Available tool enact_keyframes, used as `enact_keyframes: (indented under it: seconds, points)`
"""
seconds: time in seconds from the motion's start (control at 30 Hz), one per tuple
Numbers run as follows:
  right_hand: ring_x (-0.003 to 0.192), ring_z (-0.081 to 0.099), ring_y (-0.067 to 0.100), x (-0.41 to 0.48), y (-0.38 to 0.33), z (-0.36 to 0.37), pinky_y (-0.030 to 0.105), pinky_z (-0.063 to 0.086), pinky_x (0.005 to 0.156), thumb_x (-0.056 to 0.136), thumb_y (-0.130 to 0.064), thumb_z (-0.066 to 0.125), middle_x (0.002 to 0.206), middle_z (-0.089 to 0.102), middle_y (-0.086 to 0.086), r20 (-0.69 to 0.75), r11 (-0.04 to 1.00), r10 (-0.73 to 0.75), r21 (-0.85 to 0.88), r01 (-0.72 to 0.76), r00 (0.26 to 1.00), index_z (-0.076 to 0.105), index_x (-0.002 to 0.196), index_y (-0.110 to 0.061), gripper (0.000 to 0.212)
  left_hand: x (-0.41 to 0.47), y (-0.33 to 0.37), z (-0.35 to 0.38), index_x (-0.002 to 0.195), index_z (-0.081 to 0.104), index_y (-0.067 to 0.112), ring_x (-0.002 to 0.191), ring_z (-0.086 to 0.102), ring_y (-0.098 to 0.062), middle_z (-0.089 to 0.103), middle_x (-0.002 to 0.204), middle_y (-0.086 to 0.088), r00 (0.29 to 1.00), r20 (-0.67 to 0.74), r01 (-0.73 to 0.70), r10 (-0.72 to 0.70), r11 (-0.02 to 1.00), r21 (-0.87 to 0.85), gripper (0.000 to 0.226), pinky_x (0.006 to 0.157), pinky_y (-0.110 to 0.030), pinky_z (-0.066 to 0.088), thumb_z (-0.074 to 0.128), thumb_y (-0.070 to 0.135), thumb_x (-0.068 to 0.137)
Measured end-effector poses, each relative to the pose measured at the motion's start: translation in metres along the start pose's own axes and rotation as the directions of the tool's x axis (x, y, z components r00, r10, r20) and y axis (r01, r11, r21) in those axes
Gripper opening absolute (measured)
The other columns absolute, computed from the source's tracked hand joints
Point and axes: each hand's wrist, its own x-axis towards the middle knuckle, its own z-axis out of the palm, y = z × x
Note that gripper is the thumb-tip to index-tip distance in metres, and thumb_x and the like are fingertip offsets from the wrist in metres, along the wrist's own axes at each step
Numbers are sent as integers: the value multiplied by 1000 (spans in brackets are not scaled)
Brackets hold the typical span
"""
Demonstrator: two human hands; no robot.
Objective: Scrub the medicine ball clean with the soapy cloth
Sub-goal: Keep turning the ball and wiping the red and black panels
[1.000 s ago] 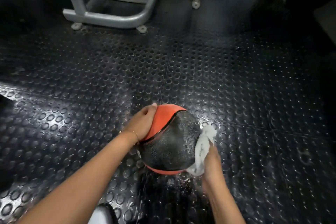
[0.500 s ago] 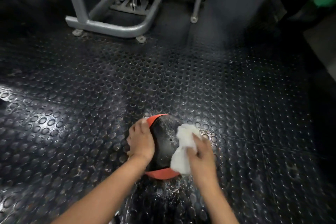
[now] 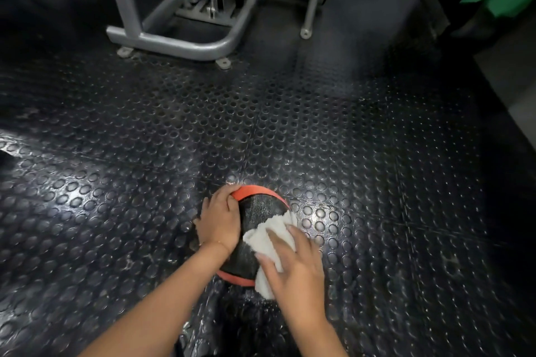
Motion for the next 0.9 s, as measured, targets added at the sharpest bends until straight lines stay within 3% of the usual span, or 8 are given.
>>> enact_keyframes:
  seconds: [0.13, 0.27, 0.37, 0.47, 0.53, 0.67, 0.73, 0.9]
  points:
    - [102, 52, 22, 8, 5, -2, 39, 52, 77, 79, -33, 58, 111, 63, 3, -19, 1000, -9, 24, 9, 1000, 71, 96, -19, 26, -15, -2, -1, 121, 60, 26, 122, 47, -16, 53, 133, 9, 993, -48, -107, 105, 993, -42, 36, 103, -40, 36, 34, 14, 98]
    - [121, 42, 22, 51, 7, -2, 35, 39, 99, 89, -30, 55, 133, 48, -1, 101, 967, 190, 155, -204, 977, 65, 112, -16, 29, -10, -1, -3, 122, 59, 25, 122, 47, -17, 53, 133, 8, 994, -47, -99, 97, 995, -30, 36, 103, -40, 36, 33, 15, 98]
    - [127, 35, 22, 56, 9, -1, 36, 34, 104, 91, -33, 52, 136, 46, -2, 121, 960, 242, 111, -256, 963, 64, 114, -18, 30, -5, 7, 0, 122, 58, 28, 119, 49, -18, 54, 133, 8, 998, -48, -34, 36, 999, 35, 37, 100, -42, 39, 31, 19, 98]
    - [108, 52, 32, 22, 2, -3, 43, 46, 92, 81, -13, 63, 118, 60, 7, -9, 996, 59, 73, -59, 998, 69, 104, -14, 24, 5, 14, 1, 120, 58, 30, 116, 51, -21, 54, 132, 8, 1000, -17, -9, 10, 996, 88, 36, 95, -38, 42, 32, 21, 97]
    - [98, 57, 31, 11, 5, -5, 40, 49, 83, 72, -7, 67, 108, 64, 8, -75, 998, -26, 61, 30, 997, 71, 98, -12, 26, 7, 17, 2, 120, 58, 29, 118, 50, -19, 54, 132, 8, 999, 21, -52, 50, 993, 105, 35, 98, -35, 40, 33, 20, 97]
    - [94, 58, 18, 63, 16, -9, 20, 46, 74, 88, -19, 58, 110, 60, 3, 149, 920, 305, 207, -332, 941, 64, 110, -10, 24, -2, 19, 4, 122, 56, 29, 126, 42, -16, 49, 136, 10, 991, 69, -122, 113, 983, 140, 36, 104, -39, 35, 32, 21, 98]
    - [80, 59, 15, 82, 16, -11, 19, 44, 69, 90, -23, 56, 99, 65, 4, 194, 902, 330, 224, -369, 924, 64, 110, -6, 27, -4, 19, 5, 123, 56, 31, 125, 42, -16, 48, 137, 11, 992, 58, -120, 112, 981, 155, 36, 103, -38, 36, 31, 22, 98]
    - [113, 44, 14, 44, 10, -15, 21, 35, 94, 90, -18, 54, 129, 50, 0, 159, 974, 162, 133, -184, 974, 61, 118, -17, 29, 5, 25, 1, 123, 58, 28, 118, 50, -18, 52, 135, 7, 997, 38, -76, 71, 983, 166, 36, 92, -31, 39, 32, 21, 99]
